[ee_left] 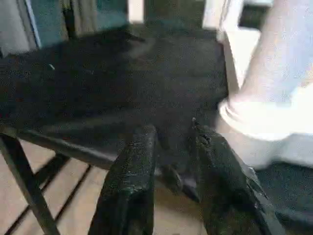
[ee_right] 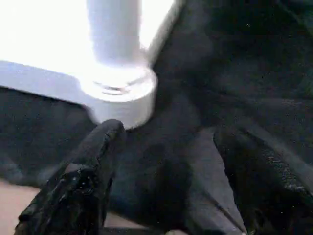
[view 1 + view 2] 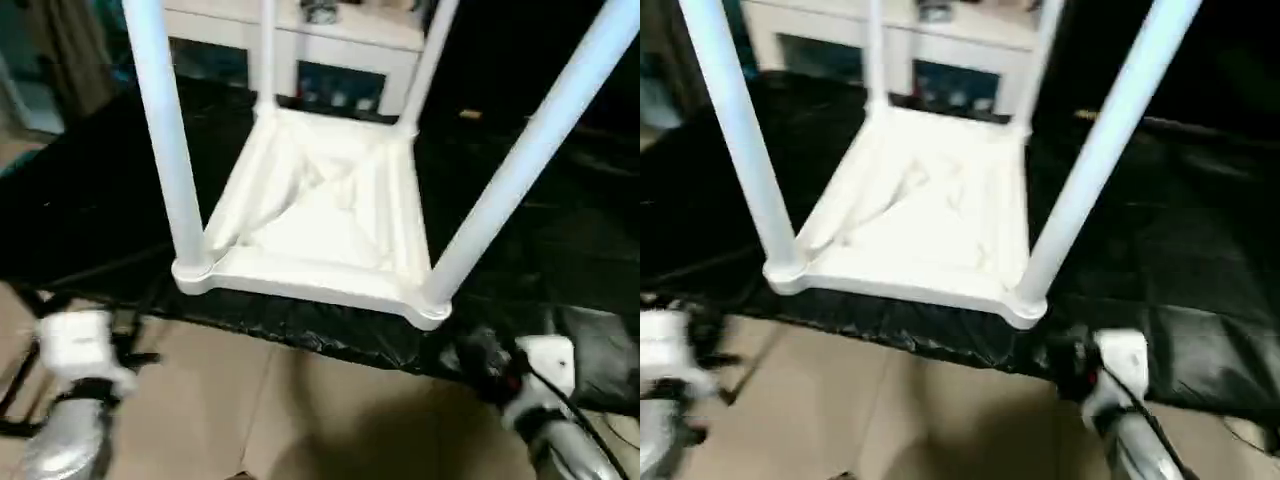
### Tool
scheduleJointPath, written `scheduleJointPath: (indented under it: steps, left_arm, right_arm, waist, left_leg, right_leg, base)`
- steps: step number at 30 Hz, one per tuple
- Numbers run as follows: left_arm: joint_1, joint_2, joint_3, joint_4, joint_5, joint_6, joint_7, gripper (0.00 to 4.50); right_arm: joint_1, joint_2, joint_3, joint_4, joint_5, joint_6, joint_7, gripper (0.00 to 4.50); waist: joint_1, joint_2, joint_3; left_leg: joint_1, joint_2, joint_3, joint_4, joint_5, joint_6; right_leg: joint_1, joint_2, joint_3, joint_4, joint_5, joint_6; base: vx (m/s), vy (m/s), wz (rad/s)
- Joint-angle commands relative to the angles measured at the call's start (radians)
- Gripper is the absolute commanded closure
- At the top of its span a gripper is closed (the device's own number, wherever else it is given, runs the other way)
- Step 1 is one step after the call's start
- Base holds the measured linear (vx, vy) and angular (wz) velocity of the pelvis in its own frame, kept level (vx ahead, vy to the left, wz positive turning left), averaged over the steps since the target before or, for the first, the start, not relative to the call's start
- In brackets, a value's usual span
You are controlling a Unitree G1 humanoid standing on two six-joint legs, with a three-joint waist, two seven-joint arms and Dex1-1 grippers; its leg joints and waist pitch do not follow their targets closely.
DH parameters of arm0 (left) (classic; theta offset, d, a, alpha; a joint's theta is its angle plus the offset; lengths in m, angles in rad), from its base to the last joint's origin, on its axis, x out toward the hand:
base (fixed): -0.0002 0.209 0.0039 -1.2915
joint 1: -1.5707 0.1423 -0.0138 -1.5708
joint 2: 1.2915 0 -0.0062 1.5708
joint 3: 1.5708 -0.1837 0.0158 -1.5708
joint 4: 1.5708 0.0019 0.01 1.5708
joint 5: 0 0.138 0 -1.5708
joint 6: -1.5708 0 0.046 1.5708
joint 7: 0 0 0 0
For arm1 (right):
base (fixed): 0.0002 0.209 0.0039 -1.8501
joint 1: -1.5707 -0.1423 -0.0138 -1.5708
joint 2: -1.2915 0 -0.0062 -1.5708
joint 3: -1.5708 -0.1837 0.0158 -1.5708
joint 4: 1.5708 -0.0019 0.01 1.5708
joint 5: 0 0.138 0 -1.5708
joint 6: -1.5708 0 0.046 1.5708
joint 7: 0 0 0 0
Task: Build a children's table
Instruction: Rotate leg to tighten, then flip table
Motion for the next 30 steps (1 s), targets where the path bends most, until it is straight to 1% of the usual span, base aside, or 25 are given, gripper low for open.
scheduleJointPath:
  steps: [1, 2, 3, 4, 5, 6, 7, 9, 11, 12, 13, 14, 15, 16, 17, 19, 20, 21, 22, 24, 25, 27, 28, 29, 30]
  left_arm:
    - [-0.024, 0.001, -0.020, -0.022, -0.036, -0.005, -0.027, 2.83]
    - [-0.036, 0.010, -0.024, -0.021, -0.046, -0.005, -0.042, 2.63]
    - [-0.042, 0.016, -0.027, -0.019, -0.047, -0.005, -0.048, 2.63]
    - [-0.063, 0.023, -0.027, -0.008, -0.059, 0.002, -0.061, 2.46]
    - [-0.083, 0.032, -0.028, 0.007, -0.061, 0.004, -0.070, 2.41]
    - [-0.120, 0.047, -0.034, 0.040, -0.078, 0.010, -0.100, 2.41]
    - [-0.120, 0.047, -0.034, 0.040, -0.078, 0.010, -0.100, 2.33]
    - [-0.172, 0.066, -0.041, 0.086, -0.056, 0.005, -0.095, 2.00]
    - [-0.217, 0.088, -0.043, 0.124, -0.039, 0.010, -0.086, 1.96]
    - [-0.235, 0.094, -0.038, 0.144, -0.043, 0.007, -0.084, 1.98]
    - [-0.248, 0.099, -0.033, 0.162, -0.040, 0.001, -0.078, 1.87]
    - [-0.256, 0.103, -0.032, 0.174, -0.034, 0.001, -0.069, 1.87]
    - [-0.272, 0.108, -0.029, 0.197, -0.036, -0.003, -0.066, 1.55]
    - [-0.281, 0.112, -0.030, 0.210, -0.032, -0.003, -0.062, 1.53]
    - [-0.290, 0.114, -0.031, 0.221, -0.032, -0.003, -0.063, 1.56]
    - [-0.304, 0.113, -0.033, 0.239, -0.044, 0.001, -0.074, 1.40]
    - [-0.312, 0.113, -0.034, 0.250, -0.051, 0.000, -0.081, 1.21]
    - [-0.324, 0.113, -0.035, 0.265, -0.060, 0.000, -0.089, 1.10]
    - [-0.345, 0.119, -0.040, 0.292, -0.060, 0.001, -0.095, 1.10]
    - [-0.366, 0.126, -0.044, 0.319, -0.062, 0.007, -0.101, 0.91]
    - [-0.389, 0.134, -0.045, 0.349, -0.054, 0.011, -0.093, 0.73]
    - [-0.398, 0.138, -0.046, 0.363, -0.048, 0.009, -0.085, 0.68]
    - [-0.413, 0.146, -0.051, 0.383, -0.036, 0.018, -0.078, 0.68]
    - [-0.413, 0.146, -0.051, 0.383, -0.036, 0.018, -0.078, 0.68]
    - [-0.421, 0.144, -0.054, 0.389, -0.040, 0.025, -0.081, 0.83]
  right_arm:
    - [-0.001, -0.027, 0.023, -0.054, 0.050, -0.022, 0.081, 0.80]
    - [0.002, -0.042, 0.042, -0.080, 0.081, -0.017, 0.132, 0.55]
    - [0.002, -0.049, 0.051, -0.091, 0.096, -0.012, 0.156, 0.55]
    - [-0.004, -0.064, 0.070, -0.109, 0.120, 0.015, 0.197, 0.43]
    - [-0.015, -0.074, 0.084, -0.116, 0.136, 0.038, 0.225, 0.37]
    - [-0.039, -0.088, 0.104, -0.112, 0.147, 0.063, 0.258, 0.37]
    - [-0.039, -0.088, 0.104, -0.112, 0.147, 0.063, 0.258, 0.12]
    - [-0.094, -0.078, 0.114, -0.056, 0.129, 0.054, 0.261, 0.00]
    - [-0.149, -0.069, 0.130, -0.005, 0.113, 0.037, 0.268, 0.00]
    - [-0.172, -0.065, 0.139, 0.010, 0.120, 0.043, 0.279, 0.00]
    - [-0.190, -0.061, 0.147, 0.022, 0.124, 0.047, 0.287, 0.00]
    - [-0.203, -0.061, 0.154, 0.030, 0.125, 0.050, 0.294, 0.00]
    - [-0.228, -0.062, 0.169, 0.046, 0.136, 0.061, 0.314, 0.00]
    - [-0.249, -0.064, 0.180, 0.062, 0.144, 0.072, 0.331, 0.00]
    - [-0.266, -0.066, 0.188, 0.076, 0.147, 0.079, 0.344, 0.00]
    - [-0.294, -0.068, 0.197, 0.102, 0.149, 0.085, 0.368, 0.00]
    - [-0.311, -0.068, 0.201, 0.121, 0.145, 0.082, 0.375, 0.00]
    - [-0.333, -0.067, 0.203, 0.144, 0.142, 0.080, 0.382, 0.00]
    - [-0.367, -0.064, 0.205, 0.180, 0.133, 0.073, 0.385, 0.00]
    - [-0.406, -0.060, 0.207, 0.217, 0.122, 0.067, 0.385, 0.00]
    - [-0.443, -0.060, 0.217, 0.250, 0.113, 0.065, 0.397, 0.00]
    - [-0.457, -0.063, 0.224, 0.264, 0.109, 0.063, 0.405, 0.00]
    - [-0.482, -0.070, 0.243, 0.282, 0.114, 0.085, 0.438, 0.00]
    - [-0.482, -0.070, 0.243, 0.282, 0.114, 0.085, 0.438, 0.00]
    - [-0.489, -0.072, 0.254, 0.289, 0.107, 0.087, 0.447, 0.00]
  waist:
    - [-0.008, 0.014, -0.012]
    - [-0.009, 0.015, -0.011]
    - [-0.011, 0.014, -0.009]
    - [-0.013, 0.007, -0.007]
    - [-0.012, 0.006, -0.008]
    - [-0.011, -0.003, -0.012]
    - [-0.009, 0.000, -0.013]
    - [-0.009, -0.009, -0.016]
    - [-0.009, -0.002, -0.017]
    - [-0.010, -0.001, -0.019]
    - [-0.011, -0.002, -0.026]
    - [-0.010, -0.002, -0.027]
    - [-0.008, 0.001, -0.029]
    - [-0.008, 0.005, -0.033]
    - [-0.009, 0.006, -0.034]
    - [-0.004, 0.002, -0.043]
    - [-0.002, 0.003, -0.042]
    - [0.002, -0.002, -0.046]
    - [0.004, 0.001, -0.044]
    - [0.003, 0.003, -0.041]
    - [0.005, 0.004, -0.038]
    - [0.006, 0.006, -0.038]
    - [0.005, -0.002, -0.037]
    - [0.006, 0.002, -0.039]
    - [0.007, -0.007, -0.039]
  left_leg:
    - [0.022, 0.115, -0.078, -0.171, -0.460, -0.123]
    - [0.024, 0.114, -0.077, -0.169, -0.476, -0.125]
    - [0.023, 0.114, -0.076, -0.167, -0.486, -0.128]
    - [0.021, 0.114, -0.075, -0.167, -0.478, -0.125]
    - [0.019, 0.114, -0.075, -0.166, -0.466, -0.116]
    - [0.022, 0.113, -0.071, -0.162, -0.432, -0.101]
    - [0.022, 0.112, -0.070, -0.162, -0.410, -0.094]
    - [0.017, 0.114, -0.065, -0.161, -0.342, -0.072]
    - [0.020, 0.114, -0.065, -0.159, -0.330, -0.073]
    - [0.017, 0.115, -0.065, -0.159, -0.320, -0.078]
    - [0.011, 0.117, -0.063, -0.157, -0.266, -0.073]
    - [0.010, 0.117, -0.061, -0.157, -0.244, -0.065]
    - [0.013, 0.120, -0.057, -0.154, -0.205, -0.055]
    - [0.013, 0.119, -0.054, -0.151, -0.165, -0.045]
    - [0.013, 0.119, -0.054, -0.151, -0.151, -0.040]
    - [0.012, 0.118, -0.048, -0.136, -0.033, -0.002]
    - [0.012, 0.116, -0.046, -0.135, -0.008, 0.009]
    - [0.013, 0.114, -0.040, -0.124, 0.055, 0.035]
    - [0.012, 0.114, -0.038, -0.124, 0.063, 0.042]
    - [0.014, 0.114, -0.036, -0.128, 0.022, 0.044]
    - [0.014, 0.119, -0.037, -0.132, -0.010, 0.035]
    - [0.019, 0.123, -0.035, -0.135, -0.043, 0.019]
    - [0.018, 0.125, -0.033, -0.137, -0.055, 0.011]
    - [0.019, 0.124, -0.032, -0.137, -0.057, 0.009]
    - [0.019, 0.125, -0.030, -0.137, -0.055, 0.011]
  right_leg:
    - [-0.007, -0.051, 0.012, -0.058, -0.188, -0.057]
    - [-0.010, -0.053, 0.014, -0.063, -0.222, -0.054]
    - [-0.014, -0.061, 0.019, -0.072, -0.278, -0.056]
    - [-0.013, -0.064, 0.020, -0.074, -0.289, -0.058]
    - [-0.010, -0.068, 0.022, -0.076, -0.312, -0.060]
    - [-0.013, -0.069, 0.024, -0.078, -0.306, -0.064]
    - [-0.012, -0.070, 0.025, -0.077, -0.296, -0.068]
    - [-0.010, -0.072, 0.025, -0.076, -0.246, -0.084]
    - [-0.015, -0.070, 0.023, -0.072, -0.256, -0.109]
    - [-0.013, -0.070, 0.021, -0.069, -0.245, -0.128]
    - [-0.004, -0.068, 0.018, -0.060, -0.173, -0.144]
    - [-0.002, -0.068, 0.016, -0.058, -0.141, -0.150]
    - [-0.002, -0.066, 0.016, -0.053, -0.078, -0.168]
    - [0.002, -0.062, 0.013, -0.046, -0.009, -0.186]
    - [0.002, -0.060, 0.012, -0.042, 0.017, -0.197]
    - [0.011, -0.063, 0.011, -0.029, 0.150, -0.232]
    - [0.010, -0.062, 0.011, -0.028, 0.177, -0.240]
    - [0.009, -0.061, 0.010, -0.020, 0.245, -0.266]
    - [0.007, -0.060, 0.010, -0.018, 0.250, -0.273]
    - [0.005, -0.059, 0.009, -0.021, 0.182, -0.285]
    - [0.005, -0.061, 0.009, -0.023, 0.140, -0.288]
    - [0.004, -0.060, 0.010, -0.024, 0.108, -0.285]
    - [0.004, -0.060, 0.009, -0.026, 0.098, -0.282]
    - [0.005, -0.059, 0.010, -0.024, 0.097, -0.280]
    - [0.004, -0.060, 0.010, -0.025, 0.097, -0.279]
  base:
    - [-0.051, 0.013, -0.05]
    - [-0.052, -0.014, -0.03]
    - [-0.052, -0.014, -0.03]
    - [0.000, 0.000, 0.00]
    - [0.000, 0.000, 0.00]
    - [0.000, 0.000, 0.00]
    - [-0.032, -0.058, 0.01]
    - [-0.023, -0.067, 0.01]
    - [-0.010, -0.062, 0.00]
    - [-0.007, -0.059, 0.00]
    - [0.019, -0.052, -0.04]
    - [0.000, 0.000, 0.00]
    - [0.000, 0.000, 0.00]
    - [0.000, 0.000, 0.00]
    - [0.000, 0.000, 0.00]
    - [0.000, 0.000, 0.00]
    - [0.000, 0.000, 0.00]
    - [0.000, 0.000, 0.00]
    - [0.000, 0.000, 0.00]
    - [0.000, 0.000, 0.00]
    - [0.000, 0.000, 0.00]
    - [0.000, 0.000, 0.00]
    - [0.000, 0.000, 0.00]
    - [0.000, 0.000, 0.00]
    - [0.000, 0.000, 0.00]
